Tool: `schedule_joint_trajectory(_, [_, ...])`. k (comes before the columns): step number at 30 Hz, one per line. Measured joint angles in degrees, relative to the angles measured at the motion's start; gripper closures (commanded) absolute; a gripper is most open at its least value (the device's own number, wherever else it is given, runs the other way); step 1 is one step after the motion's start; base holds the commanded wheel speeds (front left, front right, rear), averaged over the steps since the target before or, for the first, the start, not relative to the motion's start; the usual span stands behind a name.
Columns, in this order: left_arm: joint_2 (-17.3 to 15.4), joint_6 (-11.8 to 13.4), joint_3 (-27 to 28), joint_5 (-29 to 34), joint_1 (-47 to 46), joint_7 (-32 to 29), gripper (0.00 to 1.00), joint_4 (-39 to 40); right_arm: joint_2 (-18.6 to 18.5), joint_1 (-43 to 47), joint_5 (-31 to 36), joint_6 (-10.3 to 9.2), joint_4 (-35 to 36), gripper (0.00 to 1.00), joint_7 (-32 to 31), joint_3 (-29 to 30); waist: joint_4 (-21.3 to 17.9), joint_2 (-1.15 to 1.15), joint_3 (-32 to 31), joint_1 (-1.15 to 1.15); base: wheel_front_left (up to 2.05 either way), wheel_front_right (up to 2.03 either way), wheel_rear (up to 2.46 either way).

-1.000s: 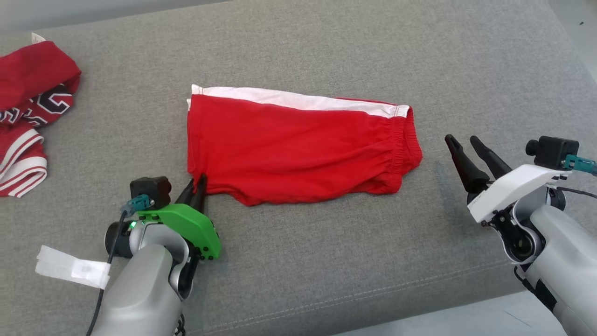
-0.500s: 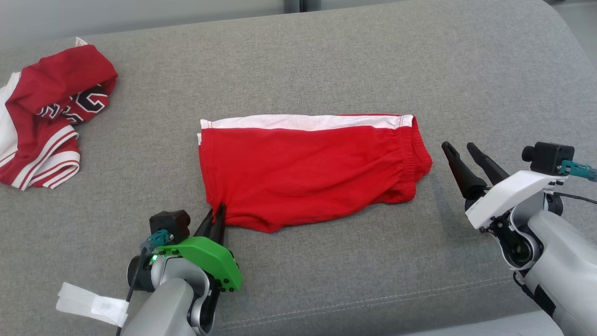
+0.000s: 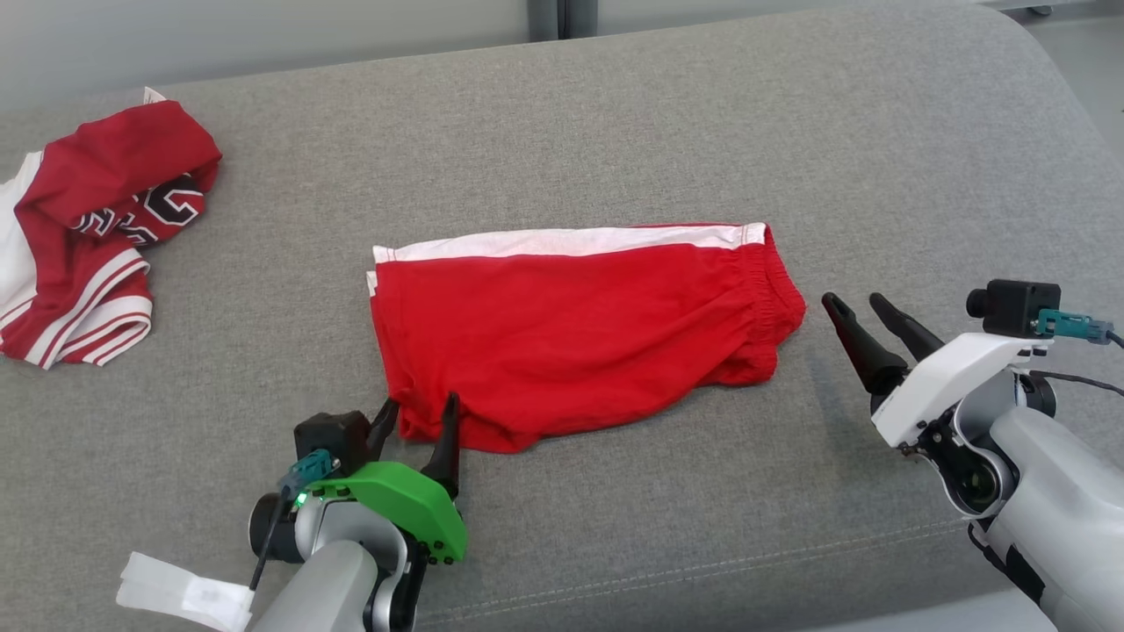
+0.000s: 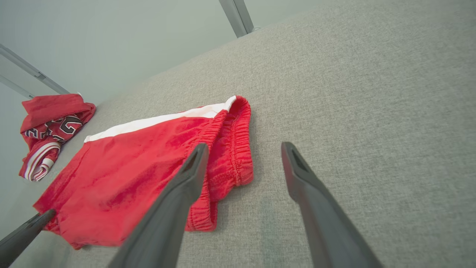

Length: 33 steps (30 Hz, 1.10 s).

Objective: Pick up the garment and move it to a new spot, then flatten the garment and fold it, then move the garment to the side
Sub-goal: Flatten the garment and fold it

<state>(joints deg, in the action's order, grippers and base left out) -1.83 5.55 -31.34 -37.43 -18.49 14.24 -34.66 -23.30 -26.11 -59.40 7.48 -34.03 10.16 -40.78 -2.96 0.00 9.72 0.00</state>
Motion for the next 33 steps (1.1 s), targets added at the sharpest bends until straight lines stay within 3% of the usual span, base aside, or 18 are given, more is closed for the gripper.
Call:
schedule_joint_trajectory(16, [-0.9, 1.3, 7.7, 8.5, 3.4, 0.0, 0.00, 11.1, -0.2, -0.1, -4.8, 0.00, -4.9, 0.00, -7.9, 0.6, 5.8, 0.00, -1.7, 0.00, 0.00, 0.00, 0.00])
schedule_joint_trajectory(33, [-0.8, 1.3, 11.2, 11.6, 10.8, 0.0, 0.00, 14.2, 0.5, -0.2, -9.2, -1.55, -12.1, 0.00, -14.1, 2.2, 12.8, 0.00, -3.2, 0.00, 0.00, 0.00, 0.00])
